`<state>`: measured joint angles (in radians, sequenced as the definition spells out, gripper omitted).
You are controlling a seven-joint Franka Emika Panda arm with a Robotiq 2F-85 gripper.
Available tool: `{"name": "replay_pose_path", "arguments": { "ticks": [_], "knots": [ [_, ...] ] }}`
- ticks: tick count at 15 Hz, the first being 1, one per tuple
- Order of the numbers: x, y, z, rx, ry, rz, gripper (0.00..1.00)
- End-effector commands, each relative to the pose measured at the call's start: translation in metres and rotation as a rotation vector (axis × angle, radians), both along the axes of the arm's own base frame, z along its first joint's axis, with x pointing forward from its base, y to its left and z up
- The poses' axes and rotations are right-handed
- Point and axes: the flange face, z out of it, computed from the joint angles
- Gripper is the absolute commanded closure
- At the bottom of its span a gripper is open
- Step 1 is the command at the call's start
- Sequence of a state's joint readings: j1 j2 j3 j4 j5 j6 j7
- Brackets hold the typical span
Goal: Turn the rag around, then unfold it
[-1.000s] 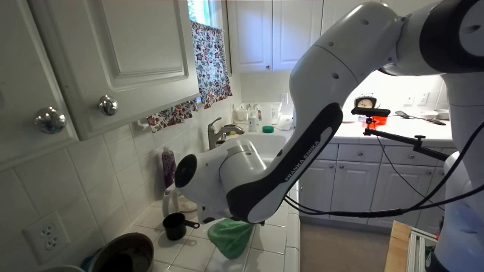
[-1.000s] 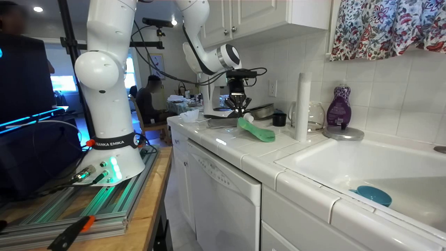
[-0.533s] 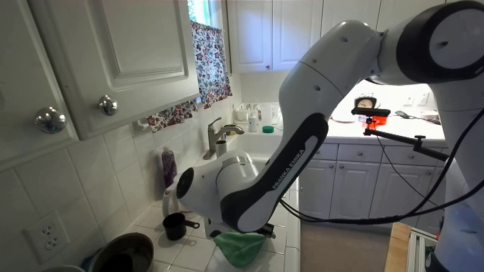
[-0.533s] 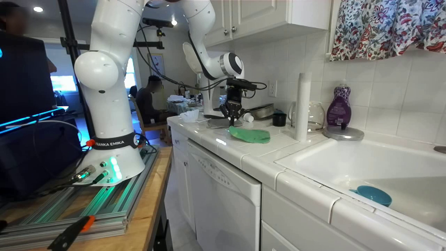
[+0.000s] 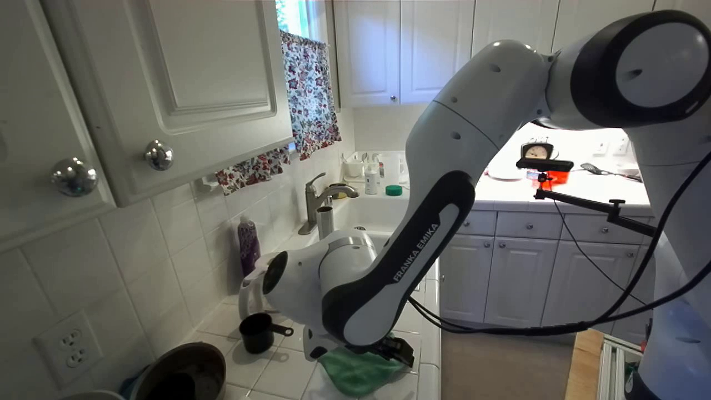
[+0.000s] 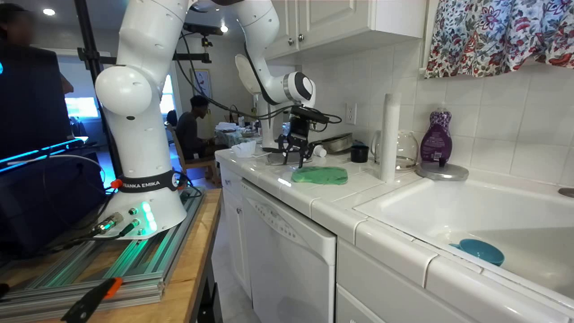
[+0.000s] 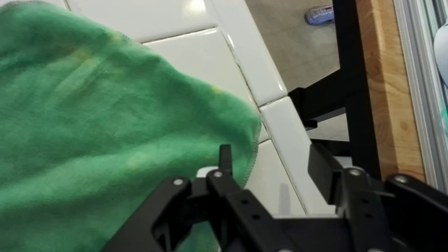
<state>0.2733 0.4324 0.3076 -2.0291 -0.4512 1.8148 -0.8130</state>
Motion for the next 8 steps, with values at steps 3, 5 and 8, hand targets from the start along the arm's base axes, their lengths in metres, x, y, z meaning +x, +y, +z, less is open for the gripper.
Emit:
{"name": "replay_pose_path", "arguments": {
  "ticks": [3, 5, 8],
  "knots": [
    [0.0000, 0.0029, 0.0057, 0.125, -0.115, -0.014, 0.00],
    [-0.0003, 0.0041, 0.0076, 0.186, -0.175, -0.008, 0.35],
    [-0.0057, 0.0011, 0.0112, 0.259, -0.249, -0.014, 0.51]
  ]
}}
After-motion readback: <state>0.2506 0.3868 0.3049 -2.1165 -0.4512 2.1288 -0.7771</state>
